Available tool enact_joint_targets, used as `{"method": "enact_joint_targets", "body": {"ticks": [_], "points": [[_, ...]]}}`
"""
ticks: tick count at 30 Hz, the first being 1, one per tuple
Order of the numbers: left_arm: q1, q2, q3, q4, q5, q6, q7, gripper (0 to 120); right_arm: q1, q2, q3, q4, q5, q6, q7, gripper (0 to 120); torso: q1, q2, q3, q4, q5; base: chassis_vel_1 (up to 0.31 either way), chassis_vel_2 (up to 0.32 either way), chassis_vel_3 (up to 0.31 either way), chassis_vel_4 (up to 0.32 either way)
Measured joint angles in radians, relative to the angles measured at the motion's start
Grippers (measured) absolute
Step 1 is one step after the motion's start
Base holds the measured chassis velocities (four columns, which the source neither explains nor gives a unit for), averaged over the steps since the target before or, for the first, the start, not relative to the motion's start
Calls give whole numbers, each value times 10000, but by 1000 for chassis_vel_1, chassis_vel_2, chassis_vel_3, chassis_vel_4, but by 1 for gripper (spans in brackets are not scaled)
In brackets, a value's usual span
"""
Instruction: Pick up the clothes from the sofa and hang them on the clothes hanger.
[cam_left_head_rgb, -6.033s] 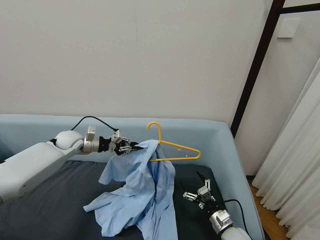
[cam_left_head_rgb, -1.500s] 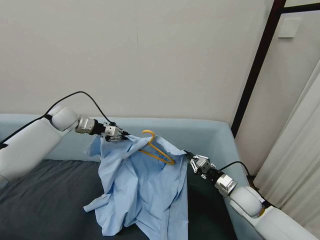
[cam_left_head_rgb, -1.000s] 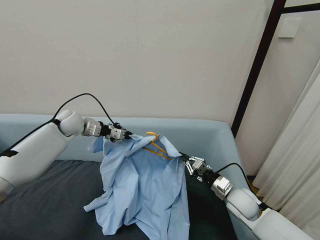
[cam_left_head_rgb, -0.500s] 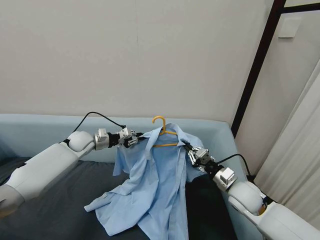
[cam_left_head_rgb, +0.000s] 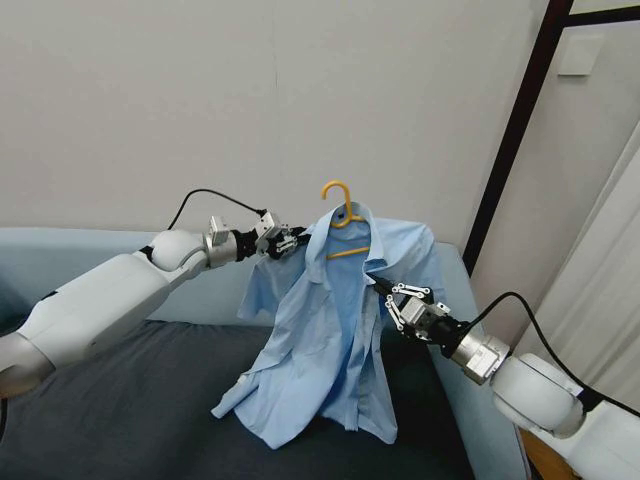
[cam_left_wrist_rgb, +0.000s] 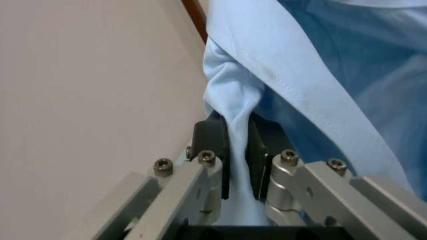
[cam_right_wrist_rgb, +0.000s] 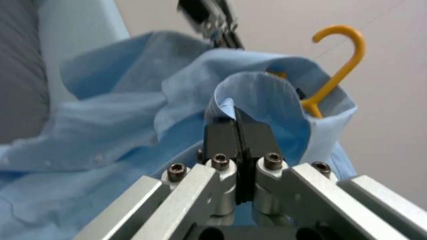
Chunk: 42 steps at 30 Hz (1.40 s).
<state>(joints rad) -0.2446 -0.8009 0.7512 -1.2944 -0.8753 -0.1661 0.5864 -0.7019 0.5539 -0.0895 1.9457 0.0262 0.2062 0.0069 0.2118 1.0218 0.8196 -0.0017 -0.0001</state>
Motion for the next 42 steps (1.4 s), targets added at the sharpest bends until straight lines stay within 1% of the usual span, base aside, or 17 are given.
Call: {"method": "enact_joint_targets", "body": {"ticks": [2,6,12,17,19,20,24,25,28,30,31,34,35,36,38,41,42], "points": [[-345,42,304,-110,-260,90,-13,7,-12,-30,133,-132,-379,97,-4,0,0,0,0,1,0,0,0,0,0],[-1376,218,1064,-404,-1069,383,6,7,-100,-139,642,-324,-2011,590,-185,0,0,1,0,7,-5,0,0,0,0],[-2129,248,1572,-589,-1378,532,-35,7,-116,-73,842,-502,-3344,1134,-243,0,0,0,0,6,-4,0,0,0,0],[-2440,176,1826,-689,-1431,619,-375,7,-615,-58,521,92,-1180,143,149,0,0,1,0,5,-2,0,0,0,0],[-2309,172,1847,-753,-1379,720,-848,7,-1389,-65,496,648,298,-333,461,13,-1,1,-1,6,-5,0,0,0,0],[-2309,172,1847,-753,-1379,720,-848,7,-1389,-65,496,648,298,-333,461,13,-1,1,-1,6,-5,0,0,0,0],[-2124,179,1787,-726,-1322,777,-1249,7,-2888,-42,1113,1343,1511,-445,608,30,0,0,0,2,-8,0,0,0,0],[-2124,179,1787,-726,-1322,777,-1249,7,-2888,-42,1113,1343,1511,-445,608,30,0,0,0,2,-8,0,0,0,0],[-2122,357,1730,-858,-1296,782,-1256,7,-3555,371,1449,2062,3335,-1133,1735,43,0,0,-1,0,-4,0,0,0,0],[-2199,504,1784,-917,-1257,782,-1114,7,-3561,666,1609,2651,4687,-1722,2708,52,0,1,-1,6,-5,0,0,0,0],[-2199,504,1784,-917,-1257,782,-1114,7,-3561,666,1609,2651,4687,-1722,2708,52,0,1,-1,6,-5,0,0,0,0],[-2328,543,1966,-883,-1038,754,-892,7,-3259,873,1845,3562,6485,-2478,3891,65,-1,1,-1,12,-9,0,0,0,0],[-2351,515,2001,-843,-997,745,-868,7,-3224,874,1872,3701,6653,-2612,4009,70,-1,1,-1,9,-9,0,0,0,0],[-2351,515,2001,-843,-997,745,-868,7,-3224,874,1872,3701,6653,-2612,4009,70,-1,1,-1,9,-9,0,0,0,0],[-2357,429,2036,-844,-994,737,-850,7,-3131,871,1859,3806,6744,-2853,4167,79,-1,1,-1,2,-6,0,0,0,0],[-2335,268,2147,-1048,-999,735,-867,7,-2820,848,1757,3723,6970,-3304,4411,93,-1,0,0,3,-4,0,0,0,0],[-2335,268,2147,-1048,-999,735,-867,7,-2820,848,1757,3723,6970,-3304,4411,93,-1,0,0,3,-4,0,0,0,0]]}}
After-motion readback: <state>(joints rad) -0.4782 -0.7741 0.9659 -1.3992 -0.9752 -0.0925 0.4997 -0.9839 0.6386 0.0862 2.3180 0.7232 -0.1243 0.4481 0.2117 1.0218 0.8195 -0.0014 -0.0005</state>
